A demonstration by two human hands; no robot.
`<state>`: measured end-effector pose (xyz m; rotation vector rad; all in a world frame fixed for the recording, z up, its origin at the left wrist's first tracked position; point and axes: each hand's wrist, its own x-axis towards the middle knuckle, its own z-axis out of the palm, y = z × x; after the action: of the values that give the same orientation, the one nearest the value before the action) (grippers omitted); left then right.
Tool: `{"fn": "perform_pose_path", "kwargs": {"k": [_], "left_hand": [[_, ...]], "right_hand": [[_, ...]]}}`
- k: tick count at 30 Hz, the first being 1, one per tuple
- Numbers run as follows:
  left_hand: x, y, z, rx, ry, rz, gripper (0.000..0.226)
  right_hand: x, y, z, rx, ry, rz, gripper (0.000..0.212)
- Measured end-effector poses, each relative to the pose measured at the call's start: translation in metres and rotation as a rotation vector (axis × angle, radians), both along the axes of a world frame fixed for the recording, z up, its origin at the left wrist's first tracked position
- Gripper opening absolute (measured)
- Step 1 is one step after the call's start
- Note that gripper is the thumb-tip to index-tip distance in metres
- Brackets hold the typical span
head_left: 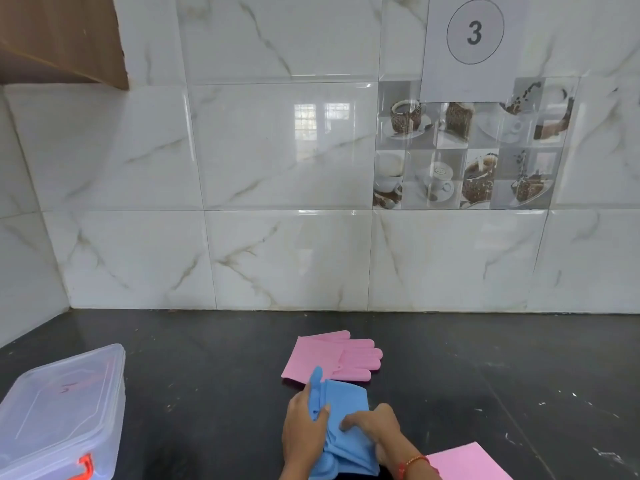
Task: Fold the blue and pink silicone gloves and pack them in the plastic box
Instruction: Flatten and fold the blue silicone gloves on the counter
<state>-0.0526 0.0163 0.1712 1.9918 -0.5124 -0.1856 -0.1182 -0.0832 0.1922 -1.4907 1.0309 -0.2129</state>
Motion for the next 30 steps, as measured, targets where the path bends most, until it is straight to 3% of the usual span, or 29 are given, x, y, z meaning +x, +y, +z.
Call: {"fn": "perform_pose_path", "kwargs": {"k": [4,6,10,13,16,18,21,23,25,26,28,30], "left_hand": [[0.001,0.005,0.000,-0.073,0.063,-0.056,0.058],[0.001,0.006,0.002,-0.112,0.068,-0.089,0.063],[0.000,0.012,0.005,-0.246,0.206,-0.077,0.064],[0.005,0.014,0.009,-0.388,0.315,-0.045,0.071],[0.009,0.004,0.019,-0.698,0.482,-0.004,0.038],[0.007,0.004,0.026,-0.867,0.593,-0.001,0.021],[0.006,0.010,0.026,-1.133,0.817,0.022,0.029],[0.003,0.021,0.022,-1.262,0.878,0.003,0.033],[0.005,0.031,0.013,-1.193,0.869,0.070,0.046],[0.010,0.037,0.007,-1.105,0.827,0.086,0.042],[0.022,0.047,-0.005,-0.819,0.610,0.167,0.021],[0.038,0.051,-0.031,-0.540,0.476,0.157,0.023]], "right_hand": [[0.002,0.002,0.003,0.172,-0.065,0.006,0.038],[0.004,0.004,0.002,0.195,-0.101,0.032,0.046],[0.010,0.011,0.013,0.053,-0.076,0.089,0.061],[0.011,0.021,0.036,-0.275,0.001,0.166,0.044],[0.018,0.023,0.046,-0.726,0.003,0.251,0.032],[0.024,0.028,0.045,-1.122,-0.111,0.241,0.046],[0.033,0.042,0.036,-1.449,-0.144,0.324,0.052],[0.038,0.051,0.019,-1.690,-0.217,0.313,0.028],[0.042,0.055,-0.013,-1.869,-0.244,0.367,0.013],[0.045,0.055,-0.027,-1.816,-0.157,0.447,0.013],[0.044,0.051,-0.052,-1.615,-0.049,0.645,0.041],[0.043,0.049,-0.061,-1.645,-0.057,0.653,0.054]]}}
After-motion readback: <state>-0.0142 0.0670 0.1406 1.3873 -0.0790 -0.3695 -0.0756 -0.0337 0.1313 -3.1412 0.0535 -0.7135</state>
